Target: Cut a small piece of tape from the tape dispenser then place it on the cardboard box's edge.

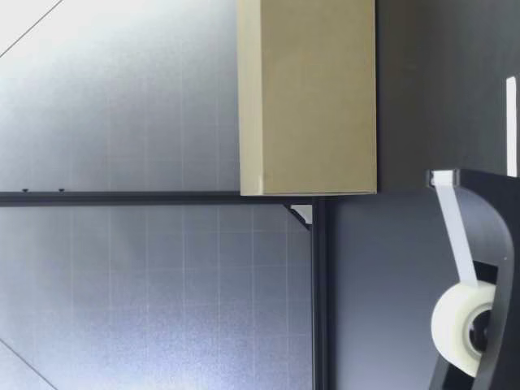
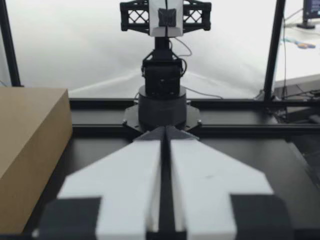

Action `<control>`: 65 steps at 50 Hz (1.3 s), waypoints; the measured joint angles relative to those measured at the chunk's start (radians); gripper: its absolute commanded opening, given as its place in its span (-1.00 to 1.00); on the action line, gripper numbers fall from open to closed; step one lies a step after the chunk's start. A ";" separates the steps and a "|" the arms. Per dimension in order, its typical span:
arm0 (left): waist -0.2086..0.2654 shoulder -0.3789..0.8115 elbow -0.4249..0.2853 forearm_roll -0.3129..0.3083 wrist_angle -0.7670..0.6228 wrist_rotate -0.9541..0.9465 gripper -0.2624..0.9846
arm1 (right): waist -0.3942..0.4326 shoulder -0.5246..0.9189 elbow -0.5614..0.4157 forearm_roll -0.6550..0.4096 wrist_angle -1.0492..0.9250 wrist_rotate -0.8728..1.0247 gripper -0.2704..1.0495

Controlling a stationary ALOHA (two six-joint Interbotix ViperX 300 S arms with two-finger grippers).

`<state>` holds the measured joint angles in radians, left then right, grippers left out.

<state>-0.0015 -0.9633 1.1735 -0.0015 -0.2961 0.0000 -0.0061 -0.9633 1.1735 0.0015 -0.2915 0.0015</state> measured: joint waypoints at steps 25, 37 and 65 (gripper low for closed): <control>-0.012 0.031 0.040 -0.002 -0.117 0.005 -0.78 | -0.012 0.262 -0.135 0.032 -0.043 0.018 -0.75; -0.012 0.046 0.044 -0.003 -0.129 0.006 -0.78 | -0.017 0.572 -0.368 0.049 0.133 0.080 -0.75; -0.012 0.051 0.071 -0.002 -0.129 0.008 -0.78 | -0.017 1.075 -0.873 0.052 0.948 0.075 -0.75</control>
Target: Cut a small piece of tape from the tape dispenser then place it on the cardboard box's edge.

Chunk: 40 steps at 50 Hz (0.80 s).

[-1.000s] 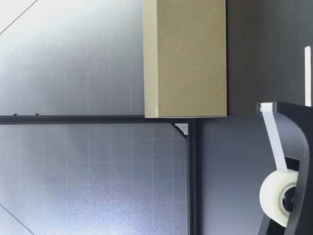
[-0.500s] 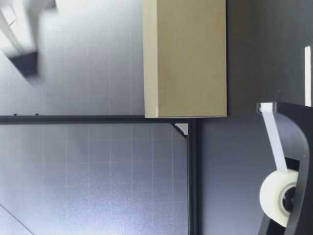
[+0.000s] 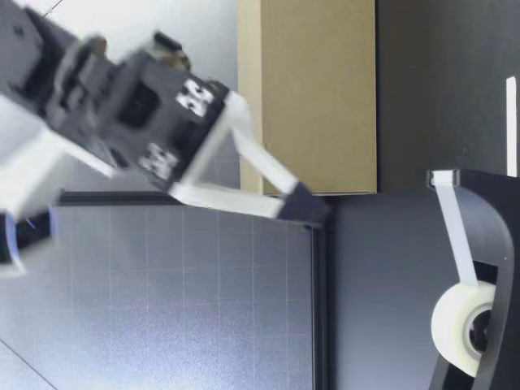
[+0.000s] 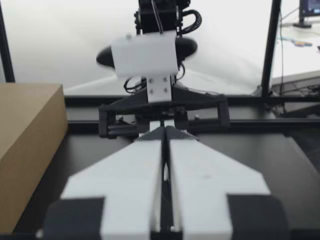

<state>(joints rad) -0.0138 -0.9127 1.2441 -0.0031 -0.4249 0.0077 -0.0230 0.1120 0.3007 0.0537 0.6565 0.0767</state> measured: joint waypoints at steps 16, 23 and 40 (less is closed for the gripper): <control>0.000 0.002 0.009 0.000 0.000 0.000 -0.78 | -0.072 0.095 -0.138 0.173 0.176 -0.155 -0.75; 0.000 0.002 0.012 0.000 0.000 0.000 -0.78 | -0.166 0.140 -0.163 0.396 0.252 -0.321 -0.72; 0.000 0.002 0.017 0.000 0.002 -0.003 -0.78 | -0.285 0.319 -0.278 0.718 0.552 -0.522 -0.23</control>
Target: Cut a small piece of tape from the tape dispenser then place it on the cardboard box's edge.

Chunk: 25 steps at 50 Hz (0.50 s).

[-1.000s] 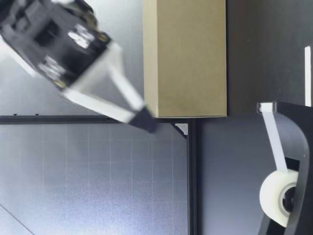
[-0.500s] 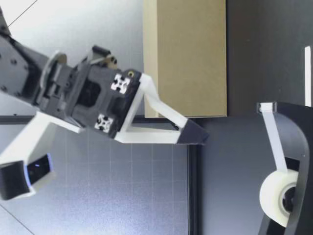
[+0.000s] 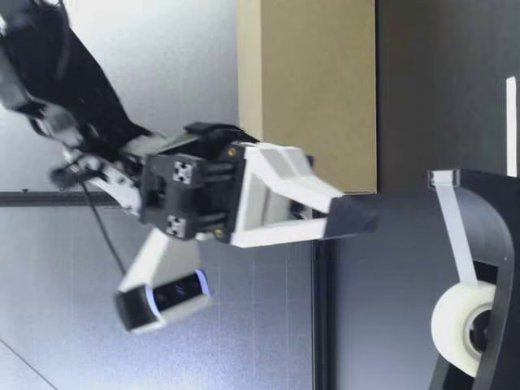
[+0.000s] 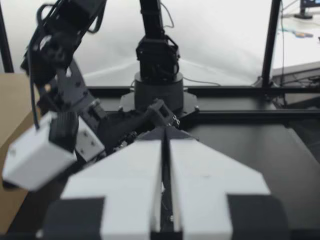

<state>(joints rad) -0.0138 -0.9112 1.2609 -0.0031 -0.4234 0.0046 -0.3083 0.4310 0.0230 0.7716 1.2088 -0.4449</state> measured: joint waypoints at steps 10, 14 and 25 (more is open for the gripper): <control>0.000 0.005 0.002 0.000 -0.002 -0.006 -0.78 | -0.002 0.071 -0.063 -0.006 0.048 -0.002 0.04; 0.000 0.008 0.002 0.000 -0.002 -0.006 -0.78 | -0.002 0.089 -0.077 -0.006 0.051 -0.002 0.03; 0.000 0.011 0.002 0.000 -0.002 -0.005 -0.78 | -0.002 0.117 -0.081 -0.006 0.063 -0.002 0.03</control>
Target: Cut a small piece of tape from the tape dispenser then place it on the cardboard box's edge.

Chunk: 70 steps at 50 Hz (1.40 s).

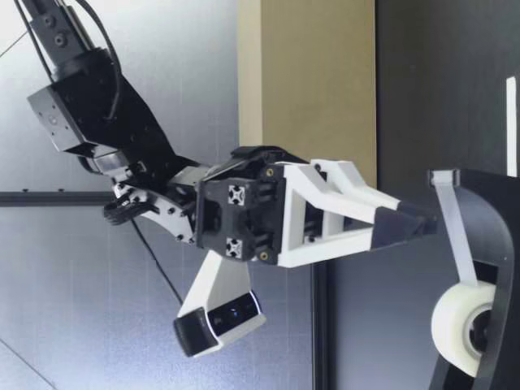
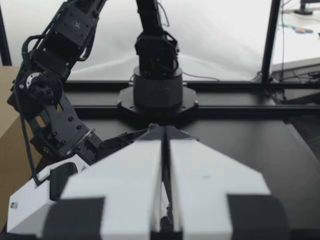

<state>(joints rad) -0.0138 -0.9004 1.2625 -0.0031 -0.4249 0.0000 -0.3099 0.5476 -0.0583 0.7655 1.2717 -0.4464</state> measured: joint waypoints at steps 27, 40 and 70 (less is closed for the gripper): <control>-0.002 0.000 0.000 0.000 0.000 0.002 -0.78 | 0.002 0.014 0.002 0.023 0.020 0.000 0.02; 0.000 0.000 0.000 0.000 0.000 0.002 -0.78 | 0.011 0.025 0.002 0.025 0.021 0.002 0.02; 0.000 0.000 0.000 0.000 0.000 -0.003 -0.78 | 0.021 0.028 0.002 0.017 -0.002 0.005 -0.64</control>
<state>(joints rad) -0.0138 -0.9004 1.2625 -0.0031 -0.4249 -0.0031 -0.2884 0.5752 -0.0568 0.7823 1.2701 -0.4418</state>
